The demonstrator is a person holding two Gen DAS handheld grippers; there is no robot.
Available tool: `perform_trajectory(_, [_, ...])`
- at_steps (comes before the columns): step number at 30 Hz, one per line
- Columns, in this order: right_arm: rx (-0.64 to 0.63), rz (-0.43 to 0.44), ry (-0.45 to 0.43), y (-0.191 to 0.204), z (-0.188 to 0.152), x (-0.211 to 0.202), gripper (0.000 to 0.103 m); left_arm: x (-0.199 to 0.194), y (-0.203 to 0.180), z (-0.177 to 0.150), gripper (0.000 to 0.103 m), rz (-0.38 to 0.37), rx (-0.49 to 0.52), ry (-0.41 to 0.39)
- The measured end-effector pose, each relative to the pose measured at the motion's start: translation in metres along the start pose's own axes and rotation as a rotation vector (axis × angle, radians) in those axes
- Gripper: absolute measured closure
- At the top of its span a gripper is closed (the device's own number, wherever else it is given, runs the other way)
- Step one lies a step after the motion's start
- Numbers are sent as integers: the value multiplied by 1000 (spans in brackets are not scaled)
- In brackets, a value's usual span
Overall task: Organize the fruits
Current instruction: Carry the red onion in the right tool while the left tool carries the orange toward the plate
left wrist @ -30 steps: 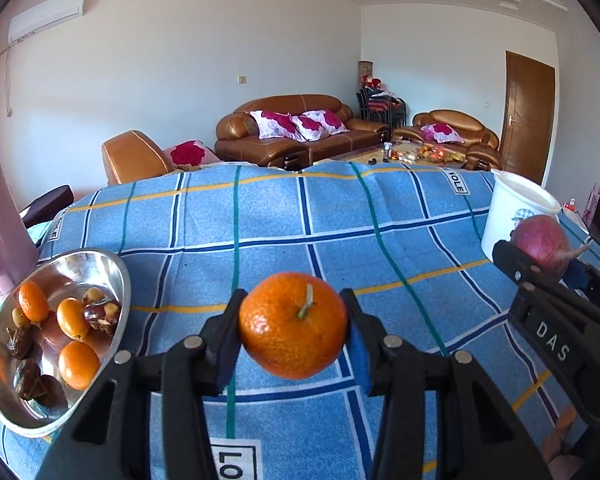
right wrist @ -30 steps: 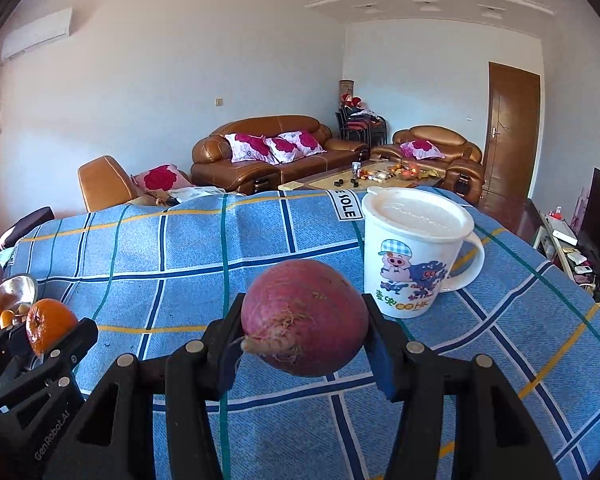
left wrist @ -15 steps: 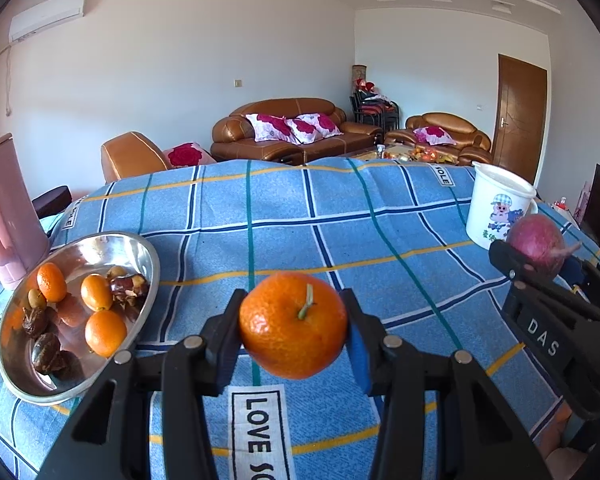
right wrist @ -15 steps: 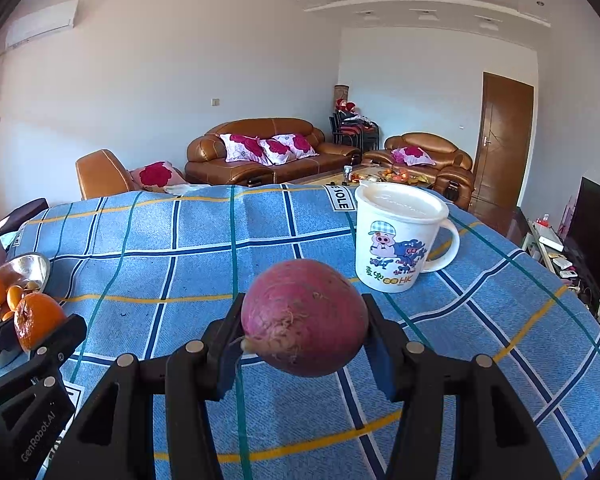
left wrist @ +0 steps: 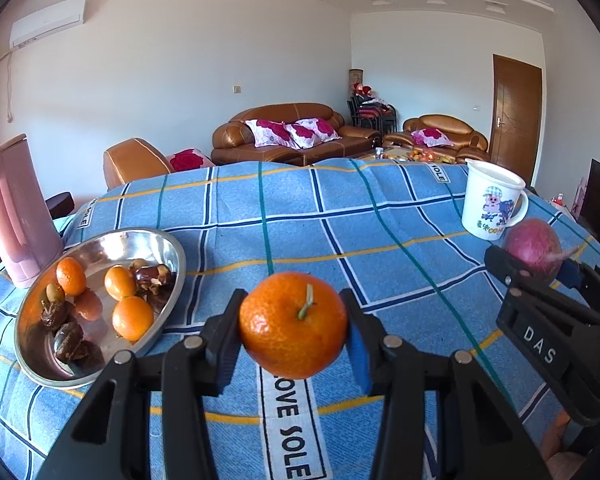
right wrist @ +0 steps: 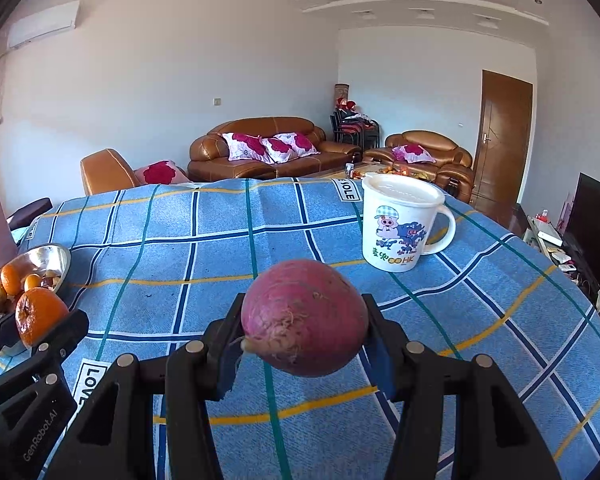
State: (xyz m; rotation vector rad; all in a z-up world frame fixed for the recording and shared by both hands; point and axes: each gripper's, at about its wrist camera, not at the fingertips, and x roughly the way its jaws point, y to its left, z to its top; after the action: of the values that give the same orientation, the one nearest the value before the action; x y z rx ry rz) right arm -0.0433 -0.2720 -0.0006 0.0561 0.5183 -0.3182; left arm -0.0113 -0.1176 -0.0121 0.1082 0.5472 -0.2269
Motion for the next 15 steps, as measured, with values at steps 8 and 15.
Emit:
perform_trajectory(8, [2,10,2,11,-5,-8,47,-7,11,-4,56,-6,-4,-1])
perform_trajectory(15, [-7,24,-4,28,-7,-14,47,-11,25,-6,56,-6,-16,-6])
